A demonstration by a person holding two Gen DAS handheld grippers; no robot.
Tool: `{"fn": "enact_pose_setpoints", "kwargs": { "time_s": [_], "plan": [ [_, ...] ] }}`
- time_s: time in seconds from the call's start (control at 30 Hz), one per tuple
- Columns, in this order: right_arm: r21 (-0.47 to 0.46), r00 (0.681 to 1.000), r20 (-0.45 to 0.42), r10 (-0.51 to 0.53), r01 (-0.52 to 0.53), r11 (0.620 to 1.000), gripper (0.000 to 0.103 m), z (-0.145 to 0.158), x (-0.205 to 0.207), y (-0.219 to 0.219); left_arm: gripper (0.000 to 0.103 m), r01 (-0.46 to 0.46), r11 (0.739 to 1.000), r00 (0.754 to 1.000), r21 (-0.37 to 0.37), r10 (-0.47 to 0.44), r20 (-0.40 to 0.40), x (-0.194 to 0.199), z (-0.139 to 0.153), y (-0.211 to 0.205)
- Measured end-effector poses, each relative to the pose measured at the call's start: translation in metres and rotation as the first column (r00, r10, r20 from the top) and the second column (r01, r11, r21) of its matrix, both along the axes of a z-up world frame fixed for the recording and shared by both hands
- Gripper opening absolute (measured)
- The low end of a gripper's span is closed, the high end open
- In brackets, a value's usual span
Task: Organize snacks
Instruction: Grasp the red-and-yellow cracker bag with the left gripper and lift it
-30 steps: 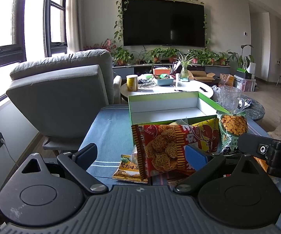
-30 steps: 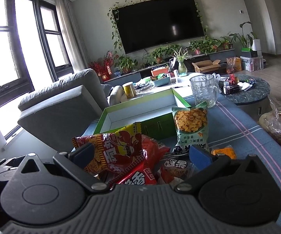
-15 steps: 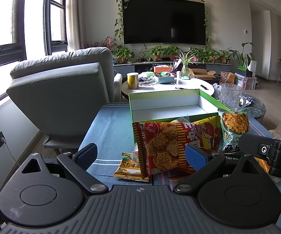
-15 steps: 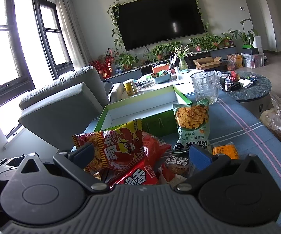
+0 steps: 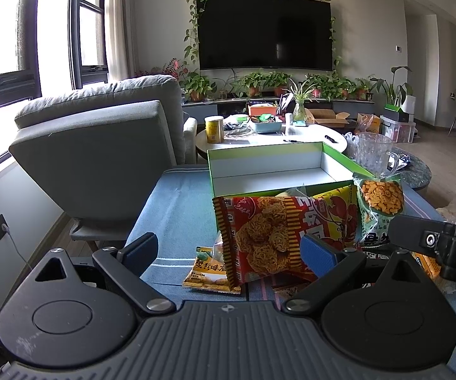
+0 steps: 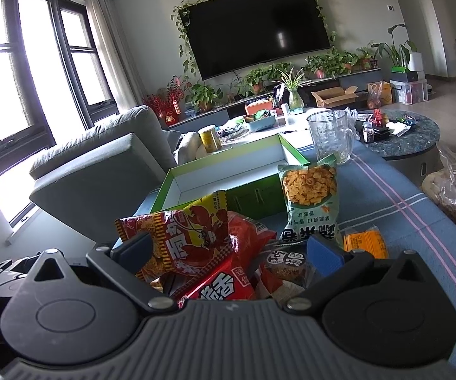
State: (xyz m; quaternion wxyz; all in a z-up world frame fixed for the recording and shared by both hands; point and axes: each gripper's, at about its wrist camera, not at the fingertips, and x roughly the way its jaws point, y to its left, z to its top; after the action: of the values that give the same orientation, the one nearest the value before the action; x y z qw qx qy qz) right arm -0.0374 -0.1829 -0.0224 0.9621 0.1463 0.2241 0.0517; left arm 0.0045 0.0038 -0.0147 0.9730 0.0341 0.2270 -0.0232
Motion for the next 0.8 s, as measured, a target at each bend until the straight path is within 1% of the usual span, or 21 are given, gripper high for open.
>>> {"fn": "enact_pose_setpoints", "kwargs": {
  "time_s": [0.17, 0.3, 0.33, 0.43, 0.57, 0.7, 0.8],
  "plan": [
    [0.002, 1.0, 0.001, -0.004, 0.004, 1.0, 0.068, 0.0, 0.001, -0.001, 0.096, -0.006, 1.0, 1.0, 0.001, 0.006, -0.01, 0.003, -0.001, 0.005],
    [-0.003, 1.0, 0.005, -0.026, 0.026, 1.0, 0.068, 0.0, 0.002, -0.007, 0.095, -0.043, 0.998, 0.999, -0.042, 0.042, -0.027, 0.01, -0.001, 0.022],
    [-0.003, 1.0, 0.007, -0.03, 0.03, 1.0, 0.068, 0.0, 0.002, -0.009, 0.092, -0.049, 0.997, 0.998, -0.057, 0.048, -0.028, 0.01, -0.001, 0.027],
    [-0.001, 1.0, 0.004, -0.023, 0.023, 1.0, 0.068, 0.0, 0.004, -0.011, 0.092, -0.054, 0.994, 0.998, -0.091, 0.051, -0.027, 0.011, -0.001, 0.035],
    [0.003, 0.999, -0.016, 0.031, -0.031, 1.0, 0.068, -0.002, 0.01, -0.01, 0.091, -0.003, 0.994, 1.0, -0.106, 0.0, -0.028, 0.014, -0.004, 0.036],
    [0.045, 0.994, -0.051, 0.098, -0.096, 0.994, 0.068, -0.009, 0.02, -0.008, 0.09, 0.064, 0.991, 0.997, -0.117, -0.07, -0.043, 0.02, -0.013, 0.031],
    [0.056, 0.991, -0.056, 0.119, -0.116, 0.992, 0.068, -0.011, 0.027, -0.006, 0.09, 0.103, 0.987, 0.992, -0.126, -0.111, -0.053, 0.026, -0.021, 0.029]
  ]
}}
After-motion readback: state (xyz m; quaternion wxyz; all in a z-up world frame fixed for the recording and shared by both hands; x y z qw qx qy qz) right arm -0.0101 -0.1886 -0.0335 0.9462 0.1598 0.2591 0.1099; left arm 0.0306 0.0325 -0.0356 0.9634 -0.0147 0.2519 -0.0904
